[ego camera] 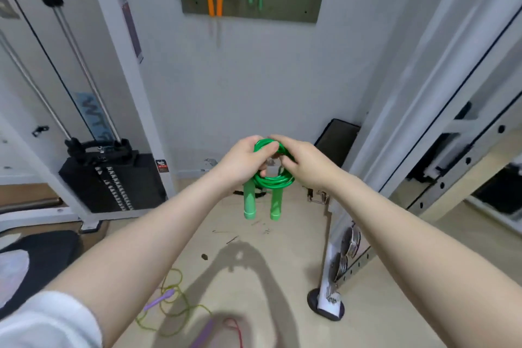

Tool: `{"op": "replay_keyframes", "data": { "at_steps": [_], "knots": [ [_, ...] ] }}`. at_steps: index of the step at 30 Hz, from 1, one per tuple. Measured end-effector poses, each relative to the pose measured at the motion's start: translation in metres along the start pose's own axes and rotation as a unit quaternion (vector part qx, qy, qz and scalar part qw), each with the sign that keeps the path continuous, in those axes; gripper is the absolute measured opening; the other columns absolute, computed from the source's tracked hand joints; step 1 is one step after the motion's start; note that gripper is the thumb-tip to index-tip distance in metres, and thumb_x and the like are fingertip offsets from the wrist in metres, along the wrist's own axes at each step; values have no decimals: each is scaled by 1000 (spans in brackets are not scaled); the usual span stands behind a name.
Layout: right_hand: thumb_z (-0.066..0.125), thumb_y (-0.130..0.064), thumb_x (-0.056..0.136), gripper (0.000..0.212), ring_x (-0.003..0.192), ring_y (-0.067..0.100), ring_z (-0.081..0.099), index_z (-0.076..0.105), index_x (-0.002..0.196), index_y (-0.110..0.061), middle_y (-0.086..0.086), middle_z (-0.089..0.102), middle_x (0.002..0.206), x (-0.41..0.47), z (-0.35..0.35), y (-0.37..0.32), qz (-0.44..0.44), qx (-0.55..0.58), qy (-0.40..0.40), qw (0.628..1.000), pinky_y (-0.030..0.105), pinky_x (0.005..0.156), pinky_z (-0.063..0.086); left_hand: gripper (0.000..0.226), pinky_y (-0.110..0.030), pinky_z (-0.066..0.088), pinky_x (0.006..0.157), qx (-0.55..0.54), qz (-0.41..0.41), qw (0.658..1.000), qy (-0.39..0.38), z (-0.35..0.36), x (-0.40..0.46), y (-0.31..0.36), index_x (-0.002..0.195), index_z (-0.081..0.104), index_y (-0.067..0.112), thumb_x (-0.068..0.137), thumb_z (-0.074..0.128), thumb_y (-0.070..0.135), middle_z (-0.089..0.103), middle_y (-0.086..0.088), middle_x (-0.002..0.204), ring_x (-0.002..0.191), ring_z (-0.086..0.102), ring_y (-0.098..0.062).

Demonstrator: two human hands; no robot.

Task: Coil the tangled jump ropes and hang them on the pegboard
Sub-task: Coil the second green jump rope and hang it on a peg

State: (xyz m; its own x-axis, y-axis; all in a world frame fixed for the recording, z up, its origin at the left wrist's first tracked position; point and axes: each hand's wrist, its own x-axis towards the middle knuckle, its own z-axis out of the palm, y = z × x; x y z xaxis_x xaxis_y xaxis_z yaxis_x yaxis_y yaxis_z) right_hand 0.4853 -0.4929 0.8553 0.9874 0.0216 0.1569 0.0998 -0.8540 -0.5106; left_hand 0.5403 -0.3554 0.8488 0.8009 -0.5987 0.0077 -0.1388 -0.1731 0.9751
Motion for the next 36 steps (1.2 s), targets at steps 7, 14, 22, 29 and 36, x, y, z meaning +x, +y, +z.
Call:
{"op": "replay_keyframes", "data": {
  "at_steps": [7, 14, 22, 29, 36],
  "knots": [
    [45, -3, 75, 38, 93, 18, 59, 56, 109, -15, -1, 64, 92, 72, -67, 36, 16, 133, -105, 985, 33, 84, 45, 14, -12, 35, 48, 155, 117, 981, 23, -6, 77, 34, 79, 56, 26, 91, 57, 21, 55, 18, 48, 43, 45, 1],
    [51, 6, 85, 20, 79, 20, 62, 55, 95, -11, 4, 62, 73, 181, -105, 92, 56, 352, -68, 932, 36, 88, 46, 12, -14, 39, 49, 155, 151, 975, 58, -39, 209, 51, 92, 50, 19, 89, 61, 23, 55, 7, 58, 44, 49, 3],
    [49, -9, 95, 9, 62, 15, 59, 48, 99, -17, 4, 55, 73, 367, -159, 147, 55, 473, 128, 870, 34, 70, 47, 17, -23, 46, 68, 22, 173, 985, -6, -105, 420, 94, 101, 48, 16, 90, 59, 10, 56, -5, 81, 69, 58, -14],
    [44, -18, 98, 8, 55, 11, 47, 51, 100, -17, 2, 56, 80, 477, -228, 173, 34, 354, 288, 889, 21, 51, 42, 14, -34, 43, 70, 67, 243, 967, -38, -124, 561, 158, 98, 53, 25, 90, 60, 17, 61, -15, 84, 74, 55, -17],
    [46, -12, 97, 10, 57, -2, 56, 54, 99, -16, 0, 63, 85, 545, -322, 218, -67, 275, 360, 889, 14, 56, 44, 18, -30, 48, 76, 114, 365, 923, 38, -105, 662, 231, 100, 56, 32, 88, 62, 20, 68, -7, 91, 78, 60, -21]
  ]
}}
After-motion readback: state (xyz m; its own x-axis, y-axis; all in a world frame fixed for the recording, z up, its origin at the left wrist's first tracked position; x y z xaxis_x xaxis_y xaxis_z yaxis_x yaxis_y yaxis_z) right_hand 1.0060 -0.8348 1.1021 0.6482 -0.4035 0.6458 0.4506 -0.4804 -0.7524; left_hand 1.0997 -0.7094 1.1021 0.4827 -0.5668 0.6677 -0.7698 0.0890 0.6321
